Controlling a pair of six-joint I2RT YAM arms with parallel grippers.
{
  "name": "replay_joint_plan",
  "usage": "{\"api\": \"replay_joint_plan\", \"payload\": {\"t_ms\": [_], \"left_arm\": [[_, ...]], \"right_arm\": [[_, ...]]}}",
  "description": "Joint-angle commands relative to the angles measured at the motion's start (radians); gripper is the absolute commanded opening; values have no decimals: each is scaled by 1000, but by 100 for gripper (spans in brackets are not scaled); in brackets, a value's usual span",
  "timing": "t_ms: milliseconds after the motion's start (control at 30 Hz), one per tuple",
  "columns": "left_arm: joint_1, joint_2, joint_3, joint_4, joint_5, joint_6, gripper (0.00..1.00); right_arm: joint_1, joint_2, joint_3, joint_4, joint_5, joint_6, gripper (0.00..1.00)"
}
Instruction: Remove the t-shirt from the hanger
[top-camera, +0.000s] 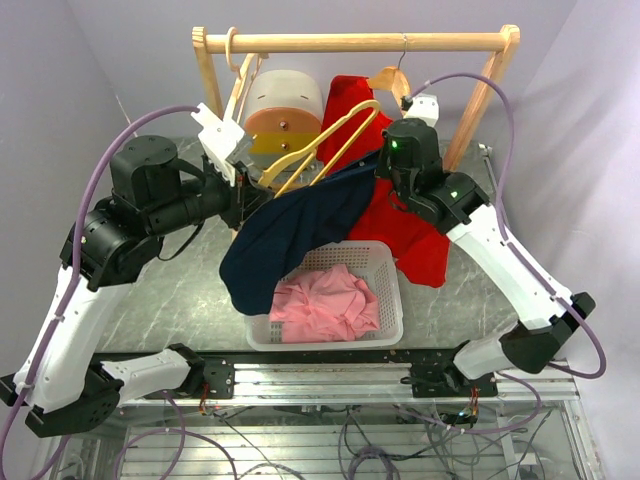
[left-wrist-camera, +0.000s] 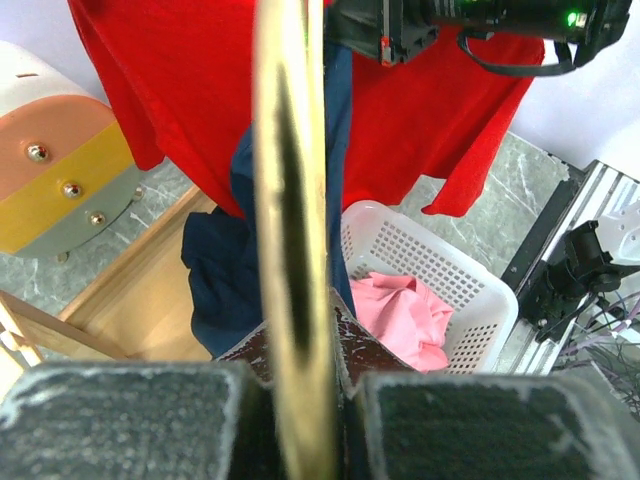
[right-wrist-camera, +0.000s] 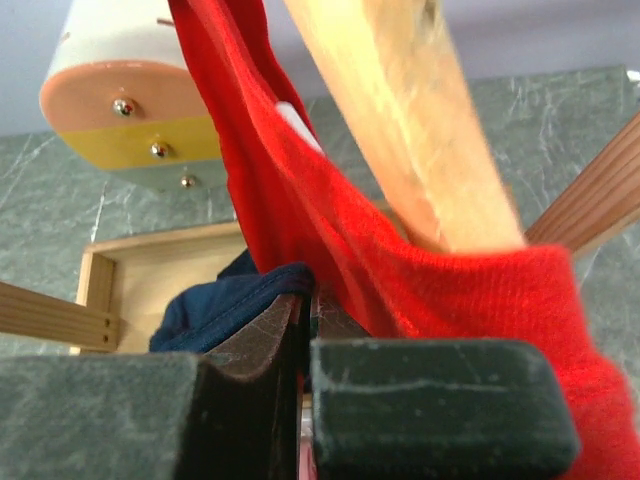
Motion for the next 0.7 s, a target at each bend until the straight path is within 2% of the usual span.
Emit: {"api": "replay_joint_plan", "payload": {"t_ms": [0,200,400,667], "left_arm": [[-5,-16,52,29,-26,-32,7],[-5,45,69,55,-100,-135,7],[-4,138,177,-7,-234,-196,7],[-5,211,214,109,-337,-231,7]], "right_arm": [[-32,-56,-63,0,-13,27,0],[18,-118,-145,132,-289,-32,0],[208,-110,-107,121,-294,-94,0],[364,-84,-145,143,-490,-106,0]]}}
